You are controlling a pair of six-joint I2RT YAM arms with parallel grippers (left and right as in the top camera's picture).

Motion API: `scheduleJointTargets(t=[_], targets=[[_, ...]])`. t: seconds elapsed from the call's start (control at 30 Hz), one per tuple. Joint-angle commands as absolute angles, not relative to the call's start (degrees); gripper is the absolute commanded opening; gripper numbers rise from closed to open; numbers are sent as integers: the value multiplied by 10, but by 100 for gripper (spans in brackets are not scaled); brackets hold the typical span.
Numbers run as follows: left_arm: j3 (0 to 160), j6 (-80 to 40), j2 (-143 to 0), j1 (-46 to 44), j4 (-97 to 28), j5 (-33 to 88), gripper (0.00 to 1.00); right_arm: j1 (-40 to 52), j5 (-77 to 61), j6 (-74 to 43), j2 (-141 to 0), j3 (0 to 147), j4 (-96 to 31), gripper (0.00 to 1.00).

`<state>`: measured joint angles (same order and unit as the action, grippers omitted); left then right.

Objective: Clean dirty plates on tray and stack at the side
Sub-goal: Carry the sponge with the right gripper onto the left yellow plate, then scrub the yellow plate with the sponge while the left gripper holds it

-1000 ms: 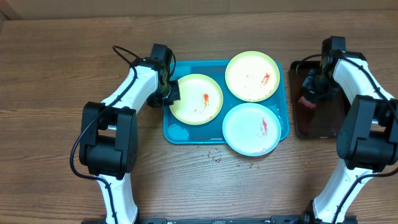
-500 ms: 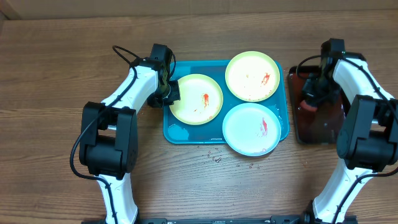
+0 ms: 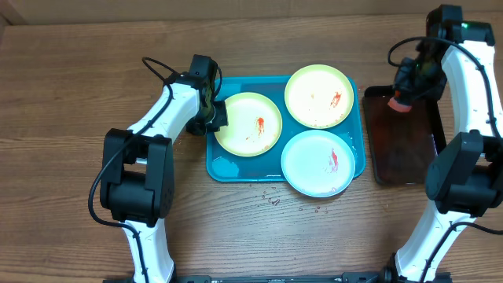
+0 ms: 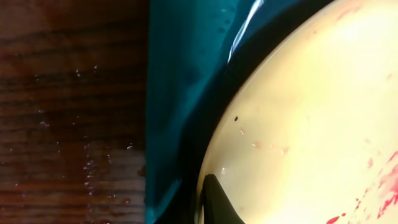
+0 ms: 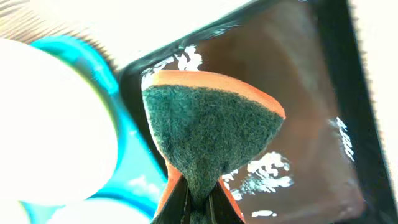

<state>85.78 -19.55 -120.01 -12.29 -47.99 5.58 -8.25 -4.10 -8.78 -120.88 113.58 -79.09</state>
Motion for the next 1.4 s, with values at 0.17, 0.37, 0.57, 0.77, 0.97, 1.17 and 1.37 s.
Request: scheduleJointTargets(t=[0.17, 0.37, 0.57, 0.77, 0.97, 1.17, 1.37], targets=[[860, -163, -1190, -124, -478, 93, 4, 13, -182, 17, -1151, 1152, -788, 4], [860, -169, -1190, -124, -479, 93, 4, 121, -197, -26, -1151, 1124, -732, 4], [860, -169, -1190, -123, -481, 120, 4, 194, -192, -92, -1151, 1066, -652, 4], [860, -169, -1190, -115, -482, 136, 4, 233, -143, -180, -1151, 975, -549, 4], [860, -169, -1190, -109, -484, 136, 4, 252, -117, -229, -1151, 897, -477, 4], [860, -169, -1190, -109, -486, 136, 4, 257, -123, -241, -1151, 876, -438, 4], [860, -169, -1190, -109, -486, 136, 4, 269, -120, -261, -1155, 874, -431, 4]])
